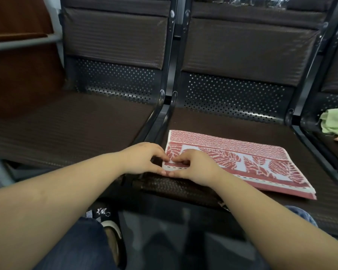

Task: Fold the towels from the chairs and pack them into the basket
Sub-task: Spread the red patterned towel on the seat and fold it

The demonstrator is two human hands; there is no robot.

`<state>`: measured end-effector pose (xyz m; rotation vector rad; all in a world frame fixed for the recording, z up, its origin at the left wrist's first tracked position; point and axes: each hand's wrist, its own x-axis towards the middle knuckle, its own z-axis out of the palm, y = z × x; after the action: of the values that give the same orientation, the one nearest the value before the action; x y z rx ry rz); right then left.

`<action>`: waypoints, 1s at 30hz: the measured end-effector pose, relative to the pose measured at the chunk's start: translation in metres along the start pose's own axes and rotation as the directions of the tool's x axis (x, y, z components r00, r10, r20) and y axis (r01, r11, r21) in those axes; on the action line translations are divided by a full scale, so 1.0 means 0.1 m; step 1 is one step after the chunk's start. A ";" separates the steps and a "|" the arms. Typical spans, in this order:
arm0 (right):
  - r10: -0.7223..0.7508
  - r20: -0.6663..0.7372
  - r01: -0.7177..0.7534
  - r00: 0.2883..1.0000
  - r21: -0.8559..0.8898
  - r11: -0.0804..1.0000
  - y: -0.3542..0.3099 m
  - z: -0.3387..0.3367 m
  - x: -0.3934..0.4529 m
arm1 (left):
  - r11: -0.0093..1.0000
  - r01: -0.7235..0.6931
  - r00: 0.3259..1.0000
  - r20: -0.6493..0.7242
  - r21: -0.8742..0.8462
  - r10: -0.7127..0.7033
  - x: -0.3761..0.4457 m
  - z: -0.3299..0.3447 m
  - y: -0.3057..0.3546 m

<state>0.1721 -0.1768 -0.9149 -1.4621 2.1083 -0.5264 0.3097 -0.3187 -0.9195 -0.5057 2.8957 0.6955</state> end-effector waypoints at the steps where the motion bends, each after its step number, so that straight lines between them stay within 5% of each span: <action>1: -0.009 0.004 0.009 1.000 -0.005 1.000 0.00 -0.01 0.00 | 1.000 -0.002 1.000 0.006 0.005 0.001 0.02 -0.01 0.00; 10: -0.050 -0.103 0.040 0.993 -0.099 0.994 0.03 0.05 0.01 | 0.983 -0.017 0.997 -0.065 0.183 0.029 0.07 0.02 0.12; 16: -0.076 -0.050 0.071 0.996 -0.104 0.992 0.01 -0.02 -0.16 | 0.923 -0.142 0.976 -0.105 0.357 0.191 -0.02 0.03 0.30; 20: -0.082 0.057 0.085 0.995 -0.053 0.995 0.01 -0.16 -0.38 | 0.949 -0.202 0.977 -0.021 0.240 0.213 -0.19 0.01 0.53; 25: -0.075 0.179 0.066 0.981 0.054 0.996 0.01 -0.28 -0.67 | 0.993 -0.070 0.984 0.157 -0.093 0.084 -0.30 0.00 0.79; 30: -0.086 0.268 0.018 0.960 0.248 0.969 0.01 -0.50 -0.94 | 0.861 0.090 0.946 0.314 -0.500 0.084 -0.31 -0.06 0.92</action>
<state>0.1682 -0.0872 -0.8580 -1.3656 1.7264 -0.5448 0.3067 -0.2348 -0.8698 -0.3927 2.3810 1.4132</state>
